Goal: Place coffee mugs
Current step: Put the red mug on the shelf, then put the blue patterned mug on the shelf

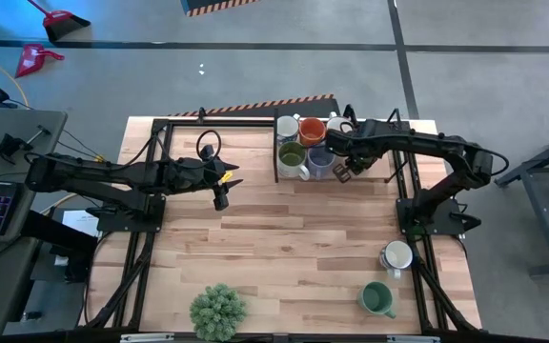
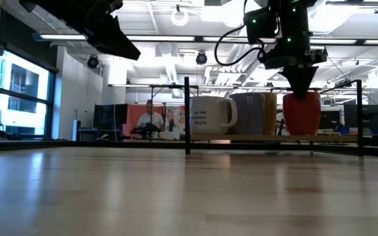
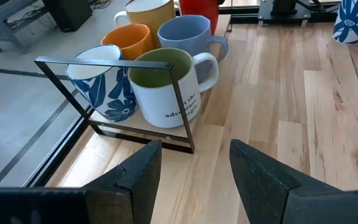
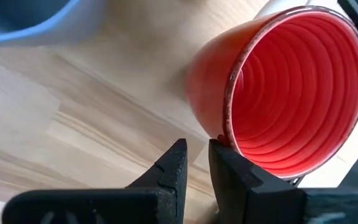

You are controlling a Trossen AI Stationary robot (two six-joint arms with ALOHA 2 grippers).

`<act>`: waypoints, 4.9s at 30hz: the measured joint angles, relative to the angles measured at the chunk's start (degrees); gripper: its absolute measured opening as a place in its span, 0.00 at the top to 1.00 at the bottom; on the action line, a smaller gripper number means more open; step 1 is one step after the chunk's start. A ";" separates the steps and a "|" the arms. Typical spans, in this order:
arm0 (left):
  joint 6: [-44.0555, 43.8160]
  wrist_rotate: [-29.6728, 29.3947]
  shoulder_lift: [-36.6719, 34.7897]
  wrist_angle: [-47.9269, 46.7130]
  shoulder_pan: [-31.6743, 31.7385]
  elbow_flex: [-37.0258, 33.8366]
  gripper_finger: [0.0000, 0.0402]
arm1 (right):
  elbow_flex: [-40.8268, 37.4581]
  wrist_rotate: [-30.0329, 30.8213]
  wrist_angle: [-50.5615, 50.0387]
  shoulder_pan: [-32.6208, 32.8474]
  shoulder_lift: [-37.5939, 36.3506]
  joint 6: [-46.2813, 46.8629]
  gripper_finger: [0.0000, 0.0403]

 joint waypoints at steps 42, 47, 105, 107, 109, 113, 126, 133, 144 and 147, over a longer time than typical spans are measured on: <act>0.42 0.00 0.02 -0.02 0.00 -0.02 0.55 | -0.04 1.62 6.97 -14.90 1.23 -13.88 0.86; 0.44 0.00 0.02 -0.02 -0.02 -0.02 0.55 | -0.04 1.71 7.50 -16.07 1.44 -15.27 0.86; 0.42 0.00 0.02 -0.02 0.00 -0.02 0.55 | -0.02 0.43 2.43 -16.37 1.14 -18.20 0.86; 0.42 0.00 0.02 -0.04 0.00 -0.02 0.55 | 0.02 -1.63 1.99 -15.41 0.89 -19.75 0.86; 0.42 0.00 0.02 -0.02 0.00 -0.02 0.55 | 0.02 -3.30 0.89 -13.90 0.24 -20.49 0.86; 0.42 0.00 0.02 -0.04 -0.02 -0.02 0.55 | 0.02 -8.97 -2.29 -9.91 -2.56 -22.85 0.86; 0.63 0.26 0.00 0.13 0.00 -0.02 0.55 | 0.02 -13.78 1.52 16.44 -27.62 -10.72 0.86; 0.39 0.29 0.00 5.36 -0.02 -0.02 0.55 | 0.02 3.91 13.41 26.58 -37.91 -8.58 0.86; 1.44 0.28 0.00 6.43 -0.02 -0.02 0.55 | 0.02 3.43 15.34 27.96 -39.59 -7.58 0.86; 2.17 0.28 0.00 6.43 -0.02 -0.02 0.55 | 0.02 3.50 15.34 27.90 -38.86 -7.29 0.86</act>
